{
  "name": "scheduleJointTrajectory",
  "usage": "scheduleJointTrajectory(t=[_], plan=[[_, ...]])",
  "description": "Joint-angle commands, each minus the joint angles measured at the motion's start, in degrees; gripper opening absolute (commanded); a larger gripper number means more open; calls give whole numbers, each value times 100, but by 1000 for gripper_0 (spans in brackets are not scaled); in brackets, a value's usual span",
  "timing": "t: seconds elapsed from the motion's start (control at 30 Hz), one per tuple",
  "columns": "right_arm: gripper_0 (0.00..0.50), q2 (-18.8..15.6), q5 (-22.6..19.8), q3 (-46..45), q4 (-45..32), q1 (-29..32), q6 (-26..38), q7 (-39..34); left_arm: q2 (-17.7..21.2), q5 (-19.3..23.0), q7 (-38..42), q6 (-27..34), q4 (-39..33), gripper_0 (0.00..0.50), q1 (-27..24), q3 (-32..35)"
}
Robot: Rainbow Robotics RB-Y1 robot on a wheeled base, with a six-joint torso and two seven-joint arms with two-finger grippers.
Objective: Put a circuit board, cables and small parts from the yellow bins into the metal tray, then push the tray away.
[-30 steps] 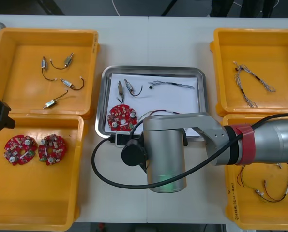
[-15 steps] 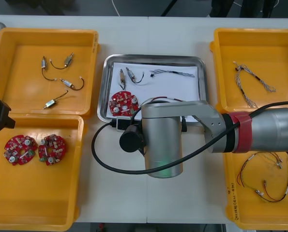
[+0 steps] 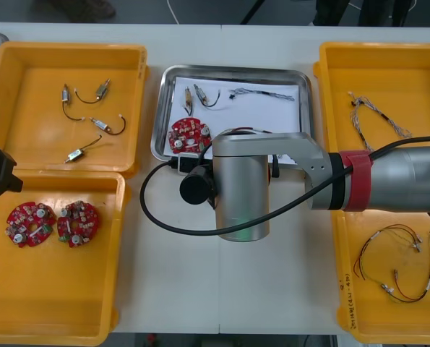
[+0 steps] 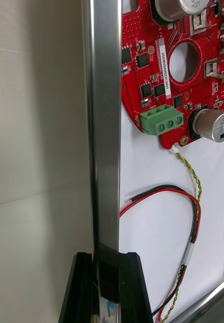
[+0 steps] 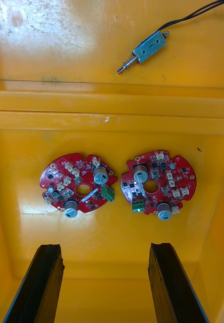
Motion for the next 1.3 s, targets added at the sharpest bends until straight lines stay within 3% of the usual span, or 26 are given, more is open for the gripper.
scheduleJointTrajectory(t=[0.03, 0.3, 0.67, 1.3], plan=[[0, 64, 118, 61, 132, -364, -133, -130, 288, -20, -376, 37, -161, 500, 85, 190], [0, 108, 154, 61, 317, -504, -326, -95, 288, -20, -376, 37, -161, 500, 85, 190], [0, 143, 602, 158, 492, -504, -678, 107, 288, -20, -376, 37, -161, 500, 85, 190], [0, 178, 962, 175, 1028, -566, -1152, 336, 288, -20, -376, 37, -161, 500, 85, 190]])
